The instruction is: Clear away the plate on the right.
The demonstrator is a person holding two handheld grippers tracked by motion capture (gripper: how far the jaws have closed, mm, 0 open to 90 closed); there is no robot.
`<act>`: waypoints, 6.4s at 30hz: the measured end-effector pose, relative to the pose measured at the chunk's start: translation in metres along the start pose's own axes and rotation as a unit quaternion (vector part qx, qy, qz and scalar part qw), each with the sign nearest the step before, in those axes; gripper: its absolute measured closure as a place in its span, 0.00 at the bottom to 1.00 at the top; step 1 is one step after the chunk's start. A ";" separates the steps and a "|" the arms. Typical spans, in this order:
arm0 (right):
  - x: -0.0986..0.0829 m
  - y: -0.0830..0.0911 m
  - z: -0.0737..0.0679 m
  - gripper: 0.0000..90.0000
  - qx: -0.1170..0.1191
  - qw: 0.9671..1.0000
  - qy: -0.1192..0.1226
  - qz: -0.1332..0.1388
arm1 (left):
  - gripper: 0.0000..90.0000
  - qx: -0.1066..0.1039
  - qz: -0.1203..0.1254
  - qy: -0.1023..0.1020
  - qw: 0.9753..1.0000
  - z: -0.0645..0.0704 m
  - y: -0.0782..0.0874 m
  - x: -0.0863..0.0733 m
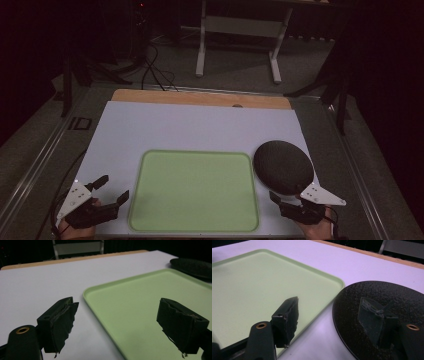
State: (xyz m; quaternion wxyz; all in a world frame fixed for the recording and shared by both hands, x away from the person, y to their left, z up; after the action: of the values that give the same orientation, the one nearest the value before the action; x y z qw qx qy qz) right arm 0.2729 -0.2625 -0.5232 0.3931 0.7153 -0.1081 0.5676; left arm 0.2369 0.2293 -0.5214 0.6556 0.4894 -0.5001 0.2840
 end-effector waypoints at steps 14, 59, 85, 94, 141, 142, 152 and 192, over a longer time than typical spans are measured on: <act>0.002 -0.002 -0.002 0.36 -0.009 1.000 0.010 -0.002 | 0.18 0.004 0.001 0.006 1.000 -0.005 0.000 0.002; 0.002 0.015 0.024 0.33 -0.068 0.998 0.002 0.011 | 0.20 0.012 0.000 0.009 1.000 -0.010 -0.001 0.001; 0.004 0.028 0.040 0.34 -0.103 0.988 0.093 -0.074 | 0.20 0.016 -0.002 0.015 1.000 -0.011 -0.003 -0.001; 0.000 0.025 0.042 0.36 -0.120 0.976 0.137 -0.117 | 0.20 0.015 -0.002 0.016 1.000 -0.011 -0.003 -0.001; -0.057 -0.026 0.042 0.68 -0.206 0.800 0.464 -0.321 | 0.21 0.012 -0.010 0.018 1.000 -0.011 -0.006 -0.003; -0.057 -0.028 0.042 0.69 -0.207 0.795 0.471 -0.321 | 0.21 0.012 -0.010 0.018 1.000 -0.011 -0.006 -0.003; -0.056 -0.035 0.048 0.70 -0.210 0.778 0.493 -0.328 | 0.21 0.011 -0.010 0.017 1.000 -0.011 -0.007 -0.003; -0.023 -0.026 0.050 0.91 -0.259 0.759 0.500 -0.326 | 0.21 0.014 -0.010 0.024 1.000 -0.012 -0.007 -0.004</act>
State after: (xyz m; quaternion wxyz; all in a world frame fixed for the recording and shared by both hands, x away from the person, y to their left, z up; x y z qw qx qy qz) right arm 0.3178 -0.2858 -0.5575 0.7232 0.1930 0.2004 0.6320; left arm 0.2463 0.2386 -0.5277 0.6633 0.4966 -0.4754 0.2957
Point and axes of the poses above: each handheld gripper's, and its own axes: y roughly backward along the jaws, x roughly out of its top, z roughly to its right, the point moved 8 cm from there along -y, roughly forward along the jaws, and after that the axes turned 7 degrees about x, right-handed, at the moved point
